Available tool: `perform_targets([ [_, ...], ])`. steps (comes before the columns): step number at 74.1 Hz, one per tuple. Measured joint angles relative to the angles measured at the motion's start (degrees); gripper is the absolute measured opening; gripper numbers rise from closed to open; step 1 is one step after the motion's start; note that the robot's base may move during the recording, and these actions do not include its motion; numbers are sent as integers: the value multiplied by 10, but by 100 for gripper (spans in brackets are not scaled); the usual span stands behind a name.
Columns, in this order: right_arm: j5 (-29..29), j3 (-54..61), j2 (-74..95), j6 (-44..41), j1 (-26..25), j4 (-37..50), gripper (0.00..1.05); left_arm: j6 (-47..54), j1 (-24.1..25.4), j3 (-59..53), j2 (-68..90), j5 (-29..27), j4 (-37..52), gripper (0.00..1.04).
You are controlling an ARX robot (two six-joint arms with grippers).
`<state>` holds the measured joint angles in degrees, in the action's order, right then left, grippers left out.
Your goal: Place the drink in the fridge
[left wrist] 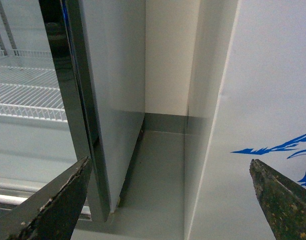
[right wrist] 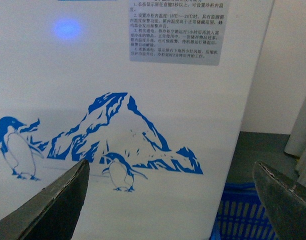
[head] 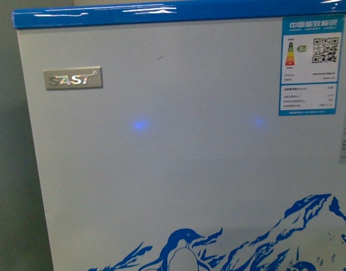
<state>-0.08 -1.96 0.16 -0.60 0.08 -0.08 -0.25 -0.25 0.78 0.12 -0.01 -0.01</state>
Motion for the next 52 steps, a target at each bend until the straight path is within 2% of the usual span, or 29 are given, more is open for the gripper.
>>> perform_targets([
  [14,2,0,0,0,0,0,98,0,0,0,0,0,0,97],
  [16,23,-3,8,10,6,-12,98,0,0,0,0,0,0,97],
  [17,64,-12,22,22,12,-40,98,0,0,0,0,1,0,97],
  [20,117,-31,56,41,16,-87,98,0,0,0,0,0,0,97],
  [23,169,-51,115,59,-5,-123,98,0,0,0,0,0,0,97],
  [25,170,-57,147,61,-24,-124,98,0,0,0,0,0,0,97],
  [31,123,-67,240,57,-103,-86,98,0,0,0,0,0,0,97],
  [38,29,-92,362,21,-221,0,98,0,0,0,0,0,0,97],
  [43,-32,-120,467,-26,-305,80,98,0,0,0,0,0,0,97],
  [52,-97,-168,668,-120,-407,205,98,0,0,0,0,0,0,97],
])
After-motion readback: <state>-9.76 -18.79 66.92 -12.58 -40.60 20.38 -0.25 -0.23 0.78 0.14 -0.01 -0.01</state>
